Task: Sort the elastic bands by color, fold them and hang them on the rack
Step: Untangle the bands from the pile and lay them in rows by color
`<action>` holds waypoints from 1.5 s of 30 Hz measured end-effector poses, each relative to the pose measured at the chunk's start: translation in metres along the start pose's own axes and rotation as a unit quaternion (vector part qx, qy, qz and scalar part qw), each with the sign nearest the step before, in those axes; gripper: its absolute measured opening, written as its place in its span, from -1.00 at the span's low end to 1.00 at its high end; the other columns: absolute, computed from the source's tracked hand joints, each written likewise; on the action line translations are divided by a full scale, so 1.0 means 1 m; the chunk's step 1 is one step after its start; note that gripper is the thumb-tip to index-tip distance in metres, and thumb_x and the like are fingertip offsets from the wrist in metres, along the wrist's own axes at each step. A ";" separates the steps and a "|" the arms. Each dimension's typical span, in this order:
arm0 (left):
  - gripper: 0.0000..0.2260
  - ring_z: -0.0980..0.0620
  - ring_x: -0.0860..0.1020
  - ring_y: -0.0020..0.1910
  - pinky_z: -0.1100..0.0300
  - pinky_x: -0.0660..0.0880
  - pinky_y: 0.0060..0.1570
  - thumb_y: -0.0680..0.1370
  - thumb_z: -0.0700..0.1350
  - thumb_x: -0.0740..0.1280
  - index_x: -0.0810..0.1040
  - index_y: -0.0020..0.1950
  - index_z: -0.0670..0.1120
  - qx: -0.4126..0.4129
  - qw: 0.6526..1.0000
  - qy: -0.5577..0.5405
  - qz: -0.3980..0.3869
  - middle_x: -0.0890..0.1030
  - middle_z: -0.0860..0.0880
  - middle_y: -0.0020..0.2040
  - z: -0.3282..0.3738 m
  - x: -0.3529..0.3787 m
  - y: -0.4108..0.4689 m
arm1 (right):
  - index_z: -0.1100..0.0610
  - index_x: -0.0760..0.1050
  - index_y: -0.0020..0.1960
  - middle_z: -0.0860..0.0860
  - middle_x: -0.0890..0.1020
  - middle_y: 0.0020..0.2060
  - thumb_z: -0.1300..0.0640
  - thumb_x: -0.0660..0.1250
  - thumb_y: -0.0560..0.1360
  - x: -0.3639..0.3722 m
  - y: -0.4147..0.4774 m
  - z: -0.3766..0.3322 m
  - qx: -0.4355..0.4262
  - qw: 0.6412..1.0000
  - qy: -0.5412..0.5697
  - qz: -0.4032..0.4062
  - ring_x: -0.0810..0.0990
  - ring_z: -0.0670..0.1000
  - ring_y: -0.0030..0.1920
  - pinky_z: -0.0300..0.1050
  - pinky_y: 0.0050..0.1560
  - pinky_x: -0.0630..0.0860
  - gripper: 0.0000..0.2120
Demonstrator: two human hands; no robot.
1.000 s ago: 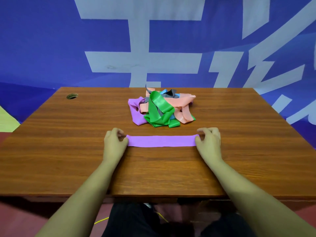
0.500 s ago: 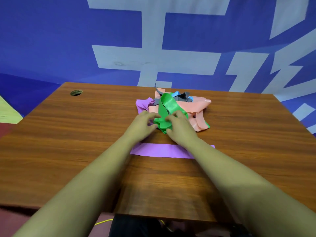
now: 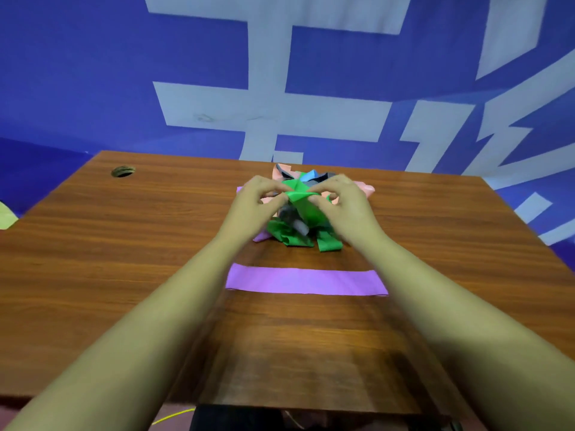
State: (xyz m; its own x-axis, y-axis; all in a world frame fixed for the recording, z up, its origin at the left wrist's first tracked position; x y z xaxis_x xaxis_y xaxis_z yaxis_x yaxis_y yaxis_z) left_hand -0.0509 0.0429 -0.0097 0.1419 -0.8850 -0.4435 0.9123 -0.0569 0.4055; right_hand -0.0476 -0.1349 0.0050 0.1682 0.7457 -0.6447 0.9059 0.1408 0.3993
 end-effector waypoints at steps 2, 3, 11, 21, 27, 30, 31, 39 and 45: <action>-0.80 0.30 0.48 -0.20 0.47 0.33 -0.14 0.53 -0.21 0.39 0.62 -0.04 0.11 0.007 0.999 -0.039 0.010 0.56 0.04 -0.10 0.030 -0.007 0.006 | 0.10 0.67 -0.01 -0.04 0.62 -0.12 0.21 0.41 0.48 -0.024 0.002 -0.020 -0.001 0.998 0.064 0.029 0.54 -0.19 -0.10 -0.28 0.02 0.42 -0.88; -0.80 0.26 0.48 -0.23 0.42 0.36 -0.14 0.54 -0.22 0.38 0.62 -0.06 0.11 0.009 0.998 -0.061 0.019 0.57 -0.01 -0.11 0.045 -0.011 0.008 | 0.14 0.66 -0.02 -0.04 0.65 -0.15 0.24 0.39 0.50 -0.035 0.001 -0.030 0.011 0.993 0.116 0.036 0.56 -0.22 -0.15 -0.33 -0.04 0.45 -0.90; -0.86 0.16 0.63 -0.32 0.34 0.48 -0.35 0.58 -0.26 0.30 0.61 -0.02 -0.06 0.016 0.985 -0.172 0.023 0.67 0.05 -0.35 0.138 -0.032 0.001 | 0.21 0.61 0.01 0.06 0.66 -0.24 0.29 0.39 0.51 -0.103 -0.014 -0.086 0.039 0.945 0.321 0.049 0.61 -0.06 -0.23 -0.24 -0.17 0.56 -0.91; -0.75 0.03 0.60 -0.28 0.21 0.56 -0.18 0.54 -0.17 0.35 0.50 0.22 -0.03 -0.073 0.922 -0.379 -0.032 0.64 -0.03 -0.26 0.168 -0.024 -0.044 | 0.18 0.57 0.04 0.18 0.66 -0.16 0.30 0.40 0.50 -0.125 -0.056 -0.101 0.090 0.926 0.367 0.000 0.62 0.04 -0.19 -0.09 -0.17 0.54 -0.87; -0.74 0.03 0.68 -0.12 0.22 0.58 -0.11 0.56 -0.26 0.34 0.46 0.21 -0.07 -0.050 0.944 -0.316 -0.076 0.71 -0.07 -0.15 0.171 -0.002 -0.091 | 0.22 0.56 0.11 0.09 0.64 -0.24 0.27 0.41 0.50 -0.134 -0.074 -0.113 0.094 0.917 0.388 0.012 0.60 0.00 -0.23 -0.07 -0.15 0.53 -0.81; -0.79 -0.07 0.66 -0.01 0.18 0.58 -0.05 0.58 -0.23 0.32 0.53 0.21 -0.17 -0.050 0.933 -0.357 -0.013 0.69 -0.20 -0.03 0.166 -0.006 -0.099 | 0.23 0.56 0.12 0.13 0.64 -0.22 0.28 0.40 0.50 -0.135 -0.086 -0.116 0.077 0.929 0.361 -0.007 0.61 0.04 -0.17 -0.07 -0.13 0.53 -0.80; -0.77 -0.08 0.66 0.01 0.19 0.57 -0.05 0.58 -0.18 0.32 0.55 0.22 -0.18 -0.057 0.928 -0.368 0.003 0.68 -0.21 0.00 0.164 -0.007 -0.101 | 0.22 0.56 0.12 0.14 0.64 -0.22 0.29 0.40 0.50 -0.135 -0.092 -0.117 0.068 0.936 0.346 -0.014 0.61 0.02 -0.18 -0.10 -0.14 0.53 -0.81; -0.86 0.04 0.64 -0.11 0.25 0.55 -0.07 0.53 -0.28 0.38 0.62 0.06 -0.13 -0.027 0.951 -0.308 -0.012 0.70 -0.15 -0.11 0.161 -0.003 -0.116 | 0.20 0.60 0.07 0.40 0.61 -0.07 0.23 0.44 0.47 -0.116 -0.136 -0.093 0.057 0.948 0.314 0.005 0.59 0.11 -0.16 -0.02 -0.12 0.51 -0.82; -0.88 0.17 0.61 -0.17 0.34 0.51 -0.12 0.55 -0.26 0.38 0.61 0.04 -0.09 0.022 0.977 -0.210 -0.021 0.68 -0.02 -0.21 0.166 -0.002 -0.118 | 0.20 0.67 -0.08 0.16 0.68 -0.16 0.23 0.44 0.47 -0.123 -0.131 -0.095 0.007 0.982 0.188 0.028 0.59 0.03 -0.18 -0.11 -0.11 0.51 -0.95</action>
State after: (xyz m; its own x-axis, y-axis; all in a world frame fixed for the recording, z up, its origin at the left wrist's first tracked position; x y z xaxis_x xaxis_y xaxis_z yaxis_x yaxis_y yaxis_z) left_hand -0.2227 -0.0256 0.0760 -0.0737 -0.9925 -0.0978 0.8953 -0.1091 0.4319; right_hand -0.2235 -0.1836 0.0939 0.0649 0.9399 -0.3353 0.9051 0.0860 0.4164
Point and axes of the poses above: each hand's wrist, its own y-axis towards the middle knuckle, its own x-axis out of the palm, z = x × y, the point moved 6 cm from there along y, towards the middle knuckle
